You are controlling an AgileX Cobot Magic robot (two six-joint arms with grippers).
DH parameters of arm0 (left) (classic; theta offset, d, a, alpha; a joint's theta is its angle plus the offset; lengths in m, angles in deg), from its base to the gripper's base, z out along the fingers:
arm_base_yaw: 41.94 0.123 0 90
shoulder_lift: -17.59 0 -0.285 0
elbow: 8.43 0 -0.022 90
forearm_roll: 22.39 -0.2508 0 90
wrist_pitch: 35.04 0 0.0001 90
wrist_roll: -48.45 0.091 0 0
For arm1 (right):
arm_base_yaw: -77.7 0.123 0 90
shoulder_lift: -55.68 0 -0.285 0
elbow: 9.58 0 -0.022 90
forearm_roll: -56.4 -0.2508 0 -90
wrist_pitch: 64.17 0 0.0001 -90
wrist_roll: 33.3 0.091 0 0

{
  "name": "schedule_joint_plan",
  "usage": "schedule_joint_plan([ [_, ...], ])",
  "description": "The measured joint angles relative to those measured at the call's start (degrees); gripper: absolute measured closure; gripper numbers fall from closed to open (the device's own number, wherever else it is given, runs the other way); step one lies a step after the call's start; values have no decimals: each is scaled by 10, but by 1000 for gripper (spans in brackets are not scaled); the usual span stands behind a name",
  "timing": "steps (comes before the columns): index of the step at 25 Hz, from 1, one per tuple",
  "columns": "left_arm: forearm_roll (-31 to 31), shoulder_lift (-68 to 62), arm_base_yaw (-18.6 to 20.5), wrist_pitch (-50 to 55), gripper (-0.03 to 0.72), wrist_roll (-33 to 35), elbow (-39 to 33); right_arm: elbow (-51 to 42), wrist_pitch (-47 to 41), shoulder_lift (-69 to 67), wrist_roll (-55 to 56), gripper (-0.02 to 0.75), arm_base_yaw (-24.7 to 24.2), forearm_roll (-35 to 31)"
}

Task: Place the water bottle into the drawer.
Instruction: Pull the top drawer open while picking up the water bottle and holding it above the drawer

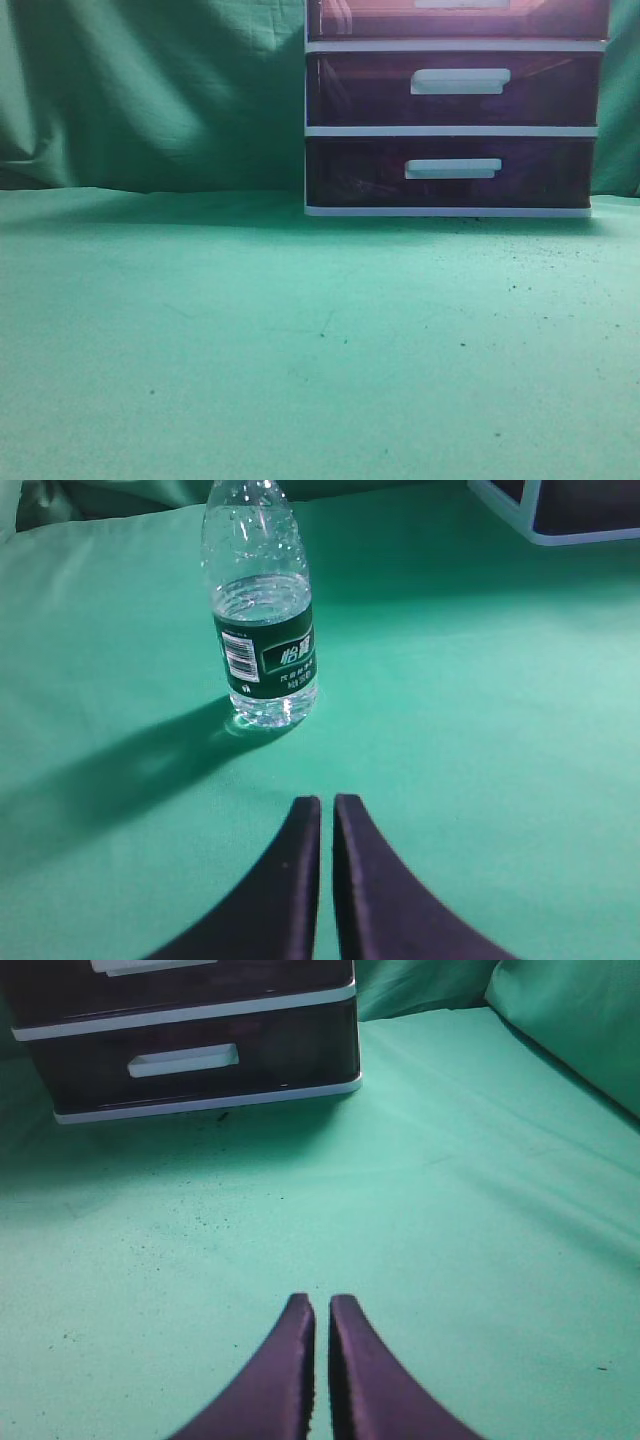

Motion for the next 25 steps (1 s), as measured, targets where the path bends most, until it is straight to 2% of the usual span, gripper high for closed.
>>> schedule_joint_plan([
  [16, -2, 0, 0, 0, 688, 0, 0, 0, 0, 0, 0, 738, 0, 0],
  [20, -34, 0, 0, 0, 688, 0, 0, 0, 0, 0, 0, 738, 0, 0],
  [25, -45, 0, 0, 0, 688, 0, 0, 0, 0, 0, 0, 738, 0, 0],
])
